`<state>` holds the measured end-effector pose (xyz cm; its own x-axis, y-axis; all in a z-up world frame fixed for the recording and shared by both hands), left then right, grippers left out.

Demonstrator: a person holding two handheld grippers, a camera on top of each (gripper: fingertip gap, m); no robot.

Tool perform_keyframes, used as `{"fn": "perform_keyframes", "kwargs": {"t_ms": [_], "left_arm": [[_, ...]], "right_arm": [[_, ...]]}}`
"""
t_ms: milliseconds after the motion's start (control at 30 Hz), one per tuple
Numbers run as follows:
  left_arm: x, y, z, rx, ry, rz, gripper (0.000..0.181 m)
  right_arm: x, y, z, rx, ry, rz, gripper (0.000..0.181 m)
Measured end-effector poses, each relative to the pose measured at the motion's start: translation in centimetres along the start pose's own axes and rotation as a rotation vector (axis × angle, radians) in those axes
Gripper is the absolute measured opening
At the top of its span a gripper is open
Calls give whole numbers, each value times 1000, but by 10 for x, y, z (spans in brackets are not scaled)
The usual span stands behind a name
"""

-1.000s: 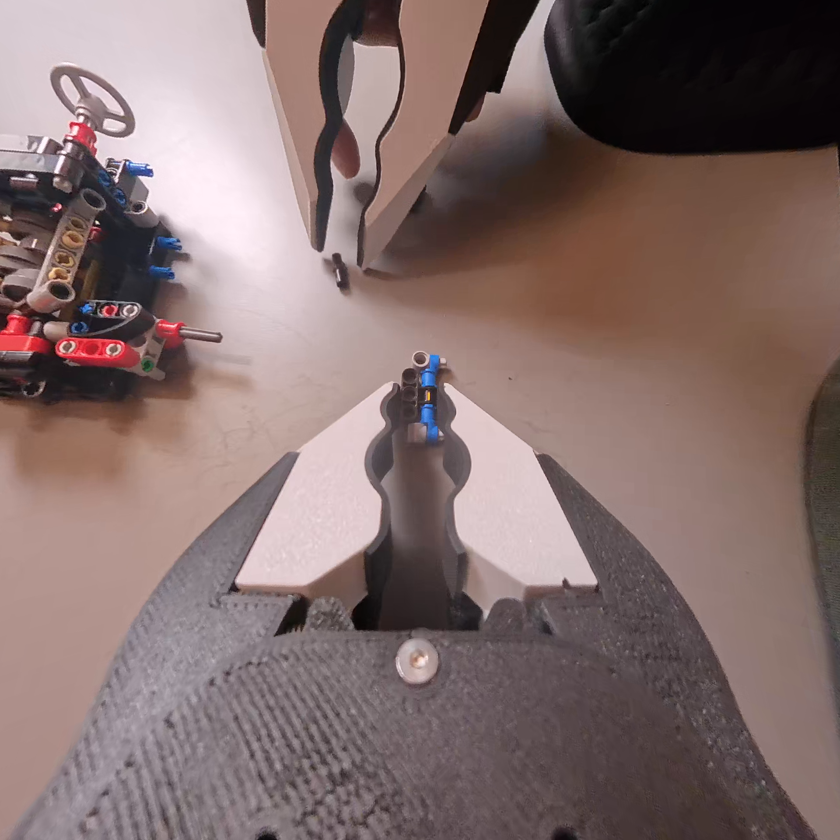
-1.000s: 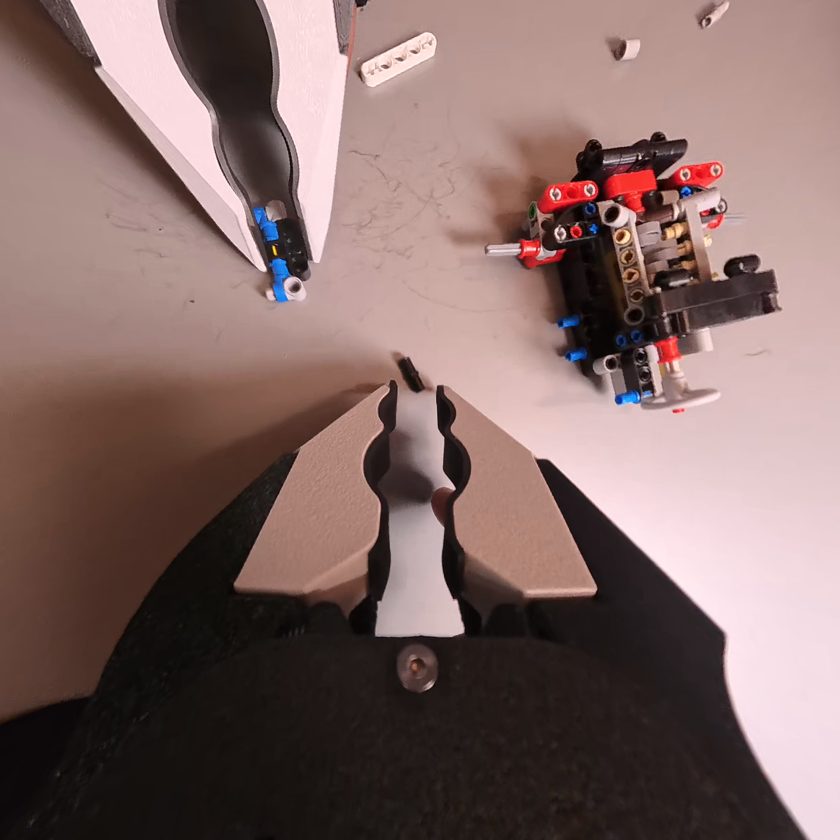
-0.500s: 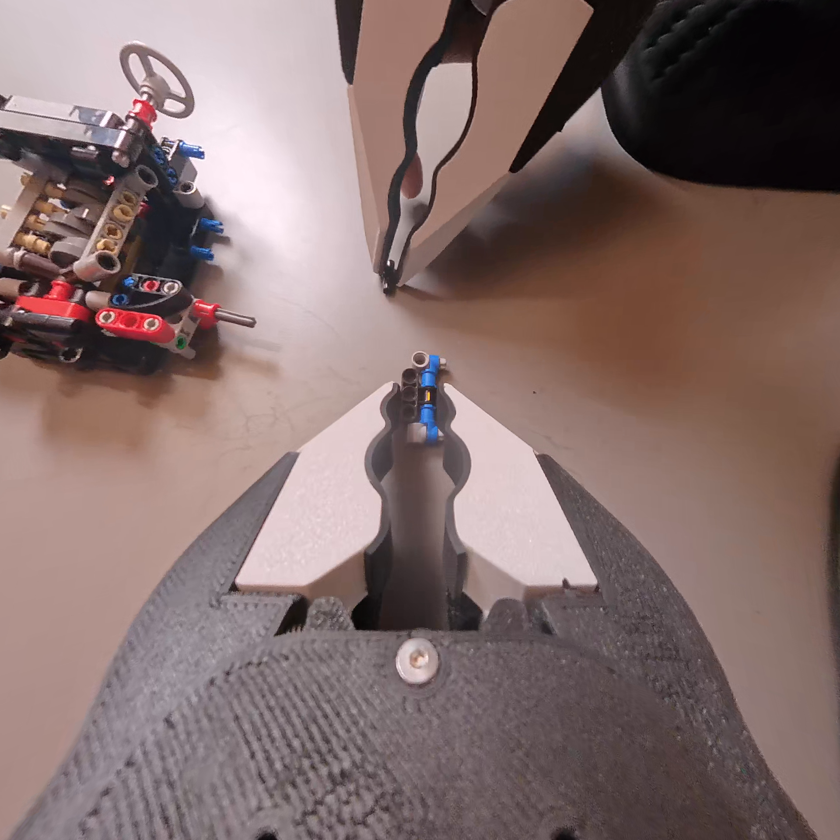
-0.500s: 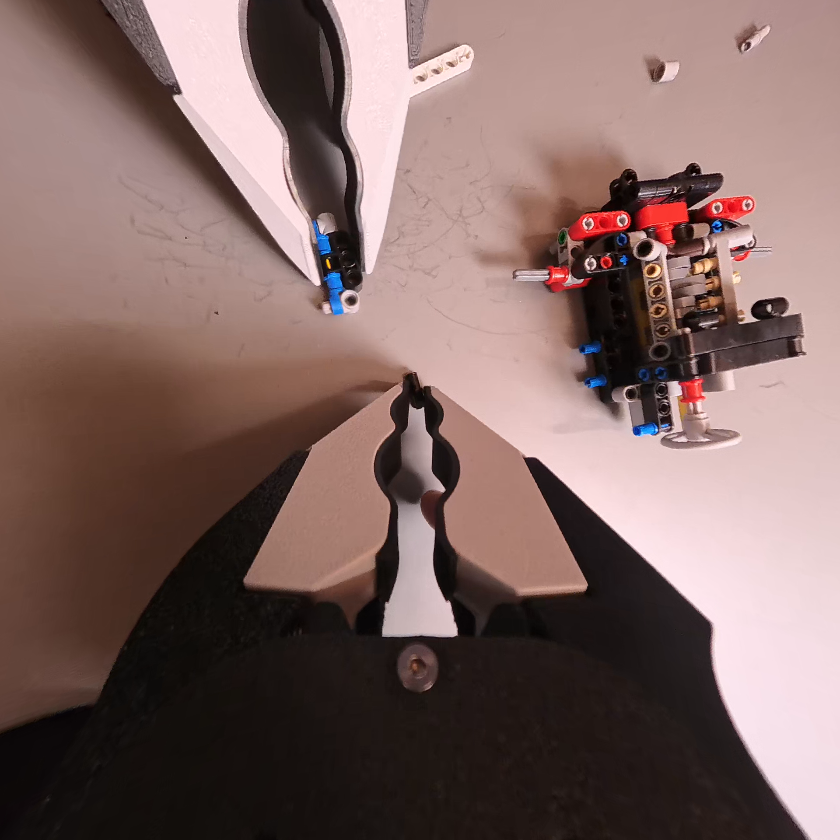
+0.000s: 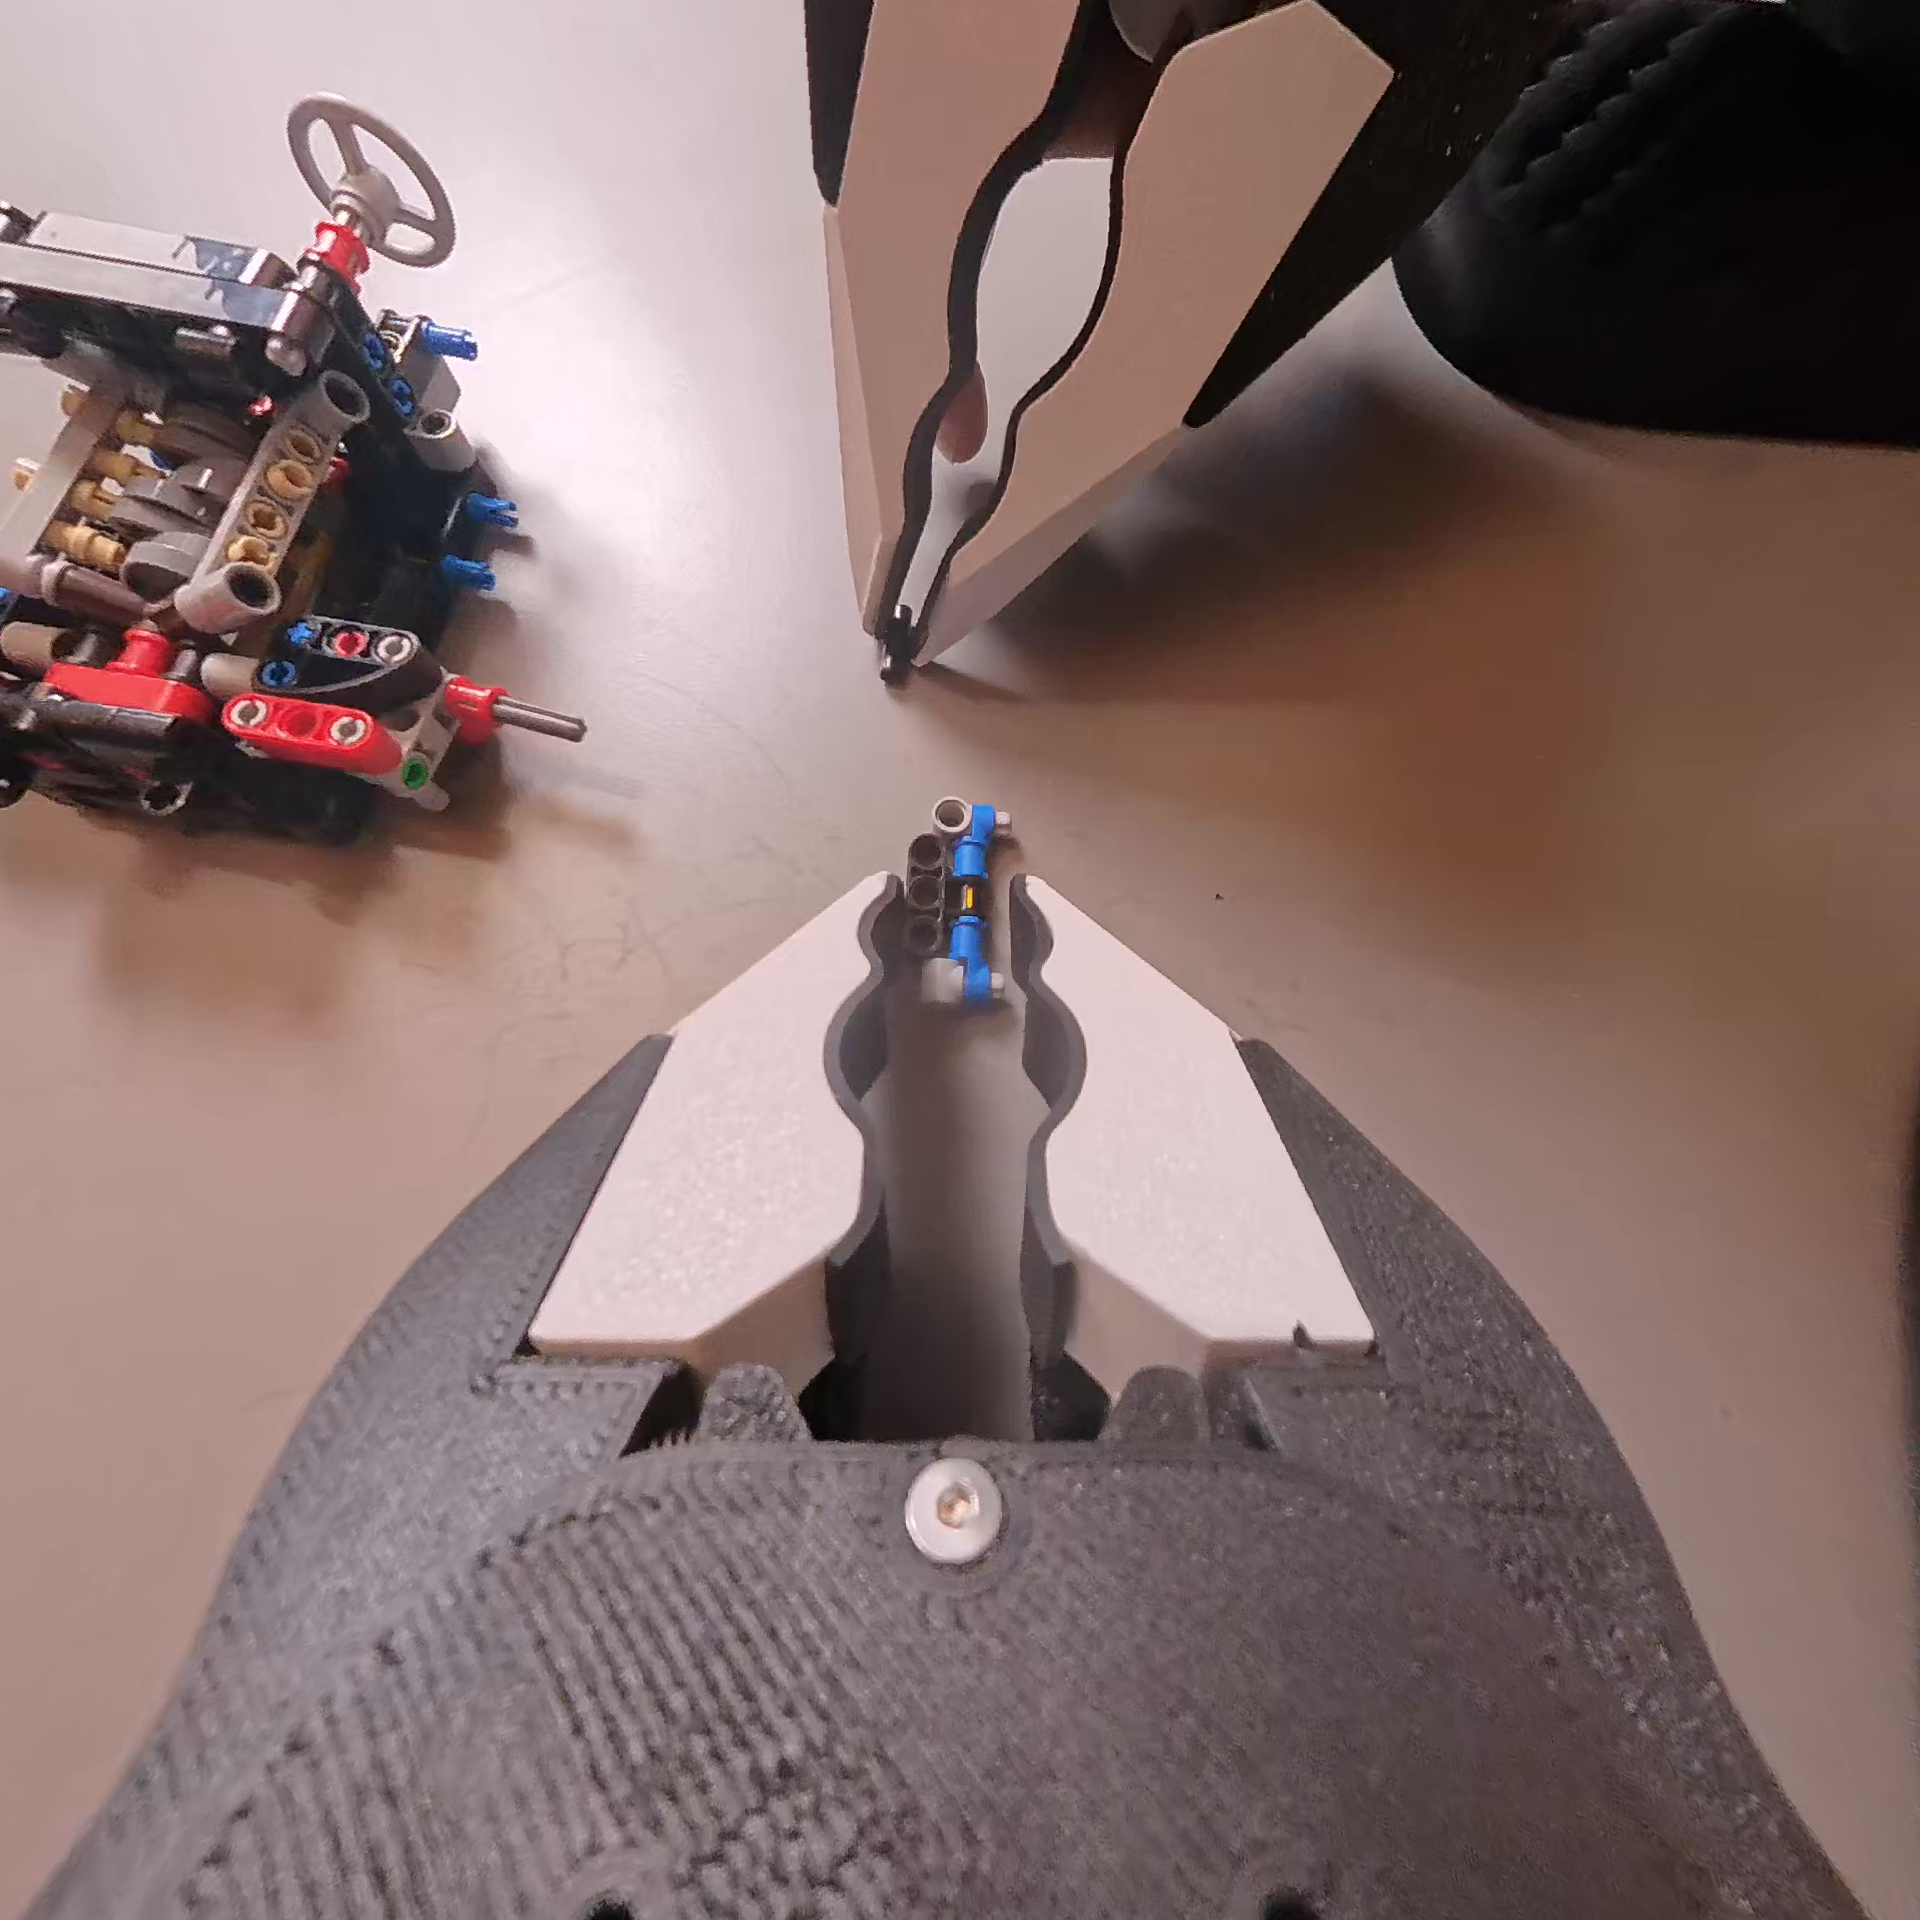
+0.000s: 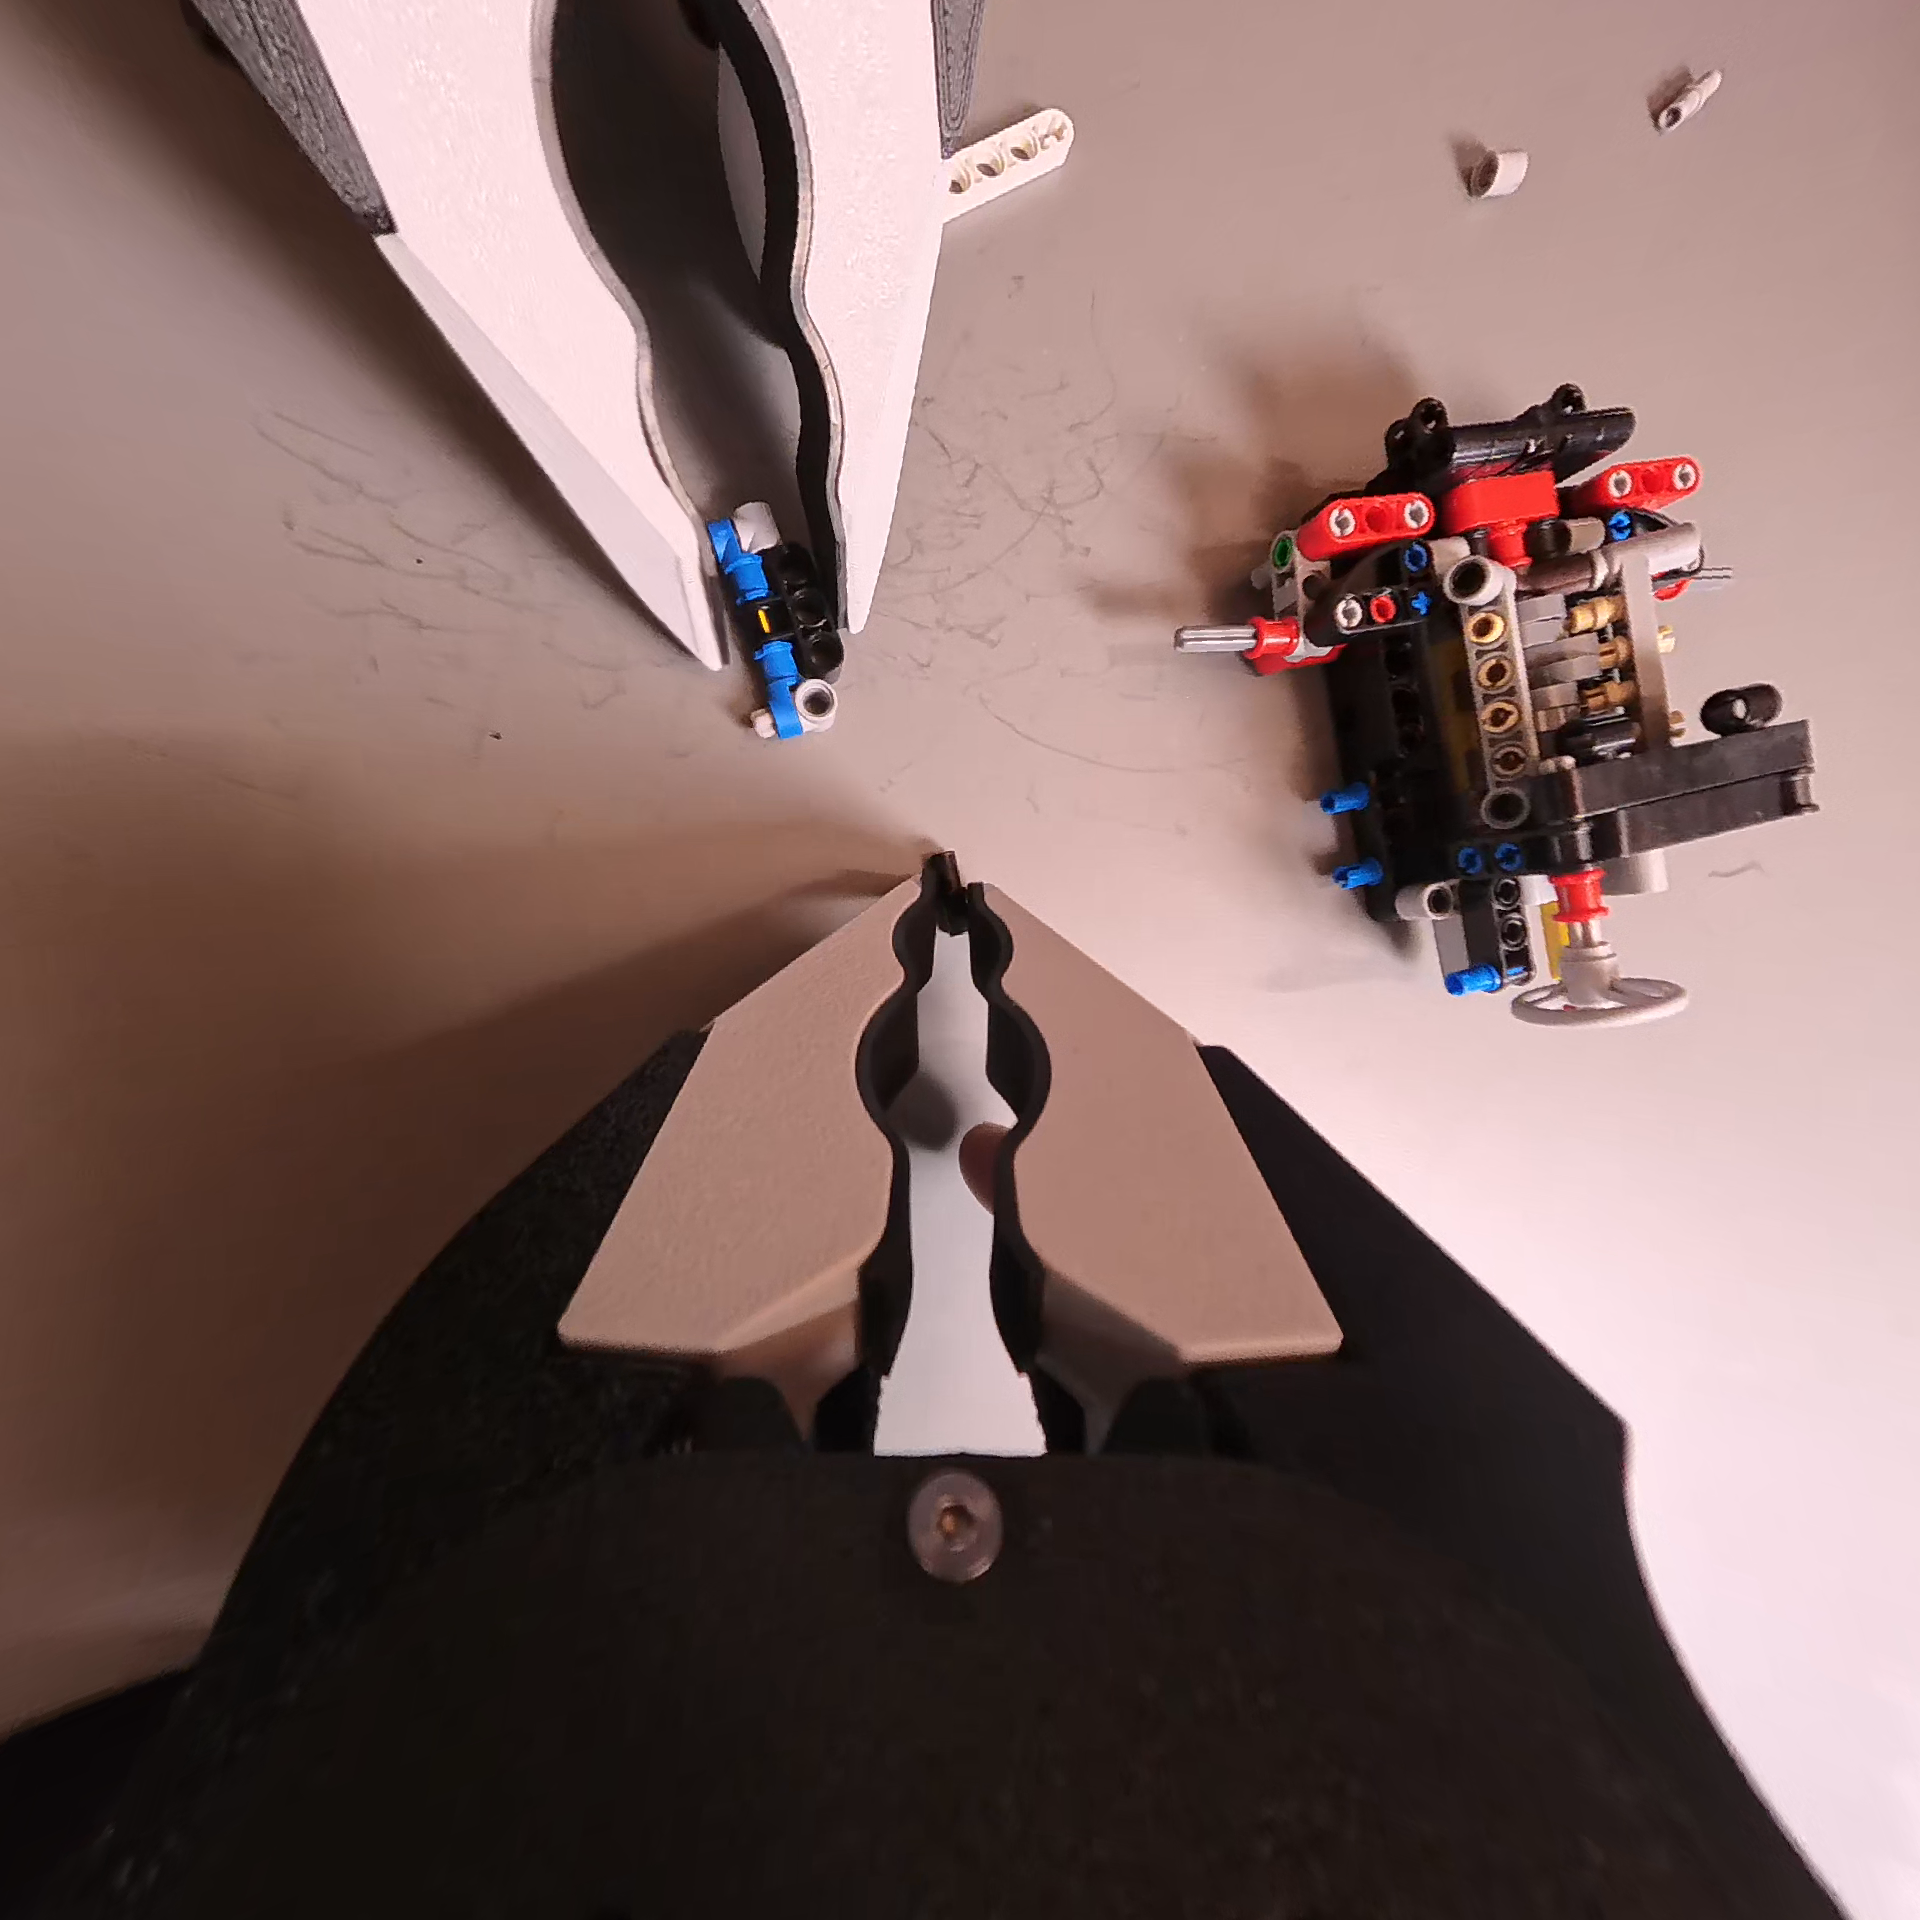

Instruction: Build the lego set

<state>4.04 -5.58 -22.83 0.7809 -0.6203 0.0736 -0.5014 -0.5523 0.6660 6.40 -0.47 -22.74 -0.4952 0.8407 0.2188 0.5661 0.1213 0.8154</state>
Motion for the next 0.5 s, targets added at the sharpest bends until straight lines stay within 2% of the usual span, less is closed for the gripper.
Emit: {"fn": "perform_keyframes", "kwargs": {"t_ms": [500], "left_arm": [[3,-2,-1,15,-97,55,14]], "right_arm": [[-11,3,-3,44,8,-32,4]]}}
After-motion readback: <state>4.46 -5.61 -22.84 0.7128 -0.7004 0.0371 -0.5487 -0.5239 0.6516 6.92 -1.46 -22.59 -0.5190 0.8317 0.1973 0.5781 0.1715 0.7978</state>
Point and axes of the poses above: each gripper's, where its closed fingertips meet, y back along the fingers, z out of its underside, x = y × z across the jaws, the point moved 1 cm from there along y, back along the fingers, and after that the axes turned 1 degree about y, right-handed, at the moved point
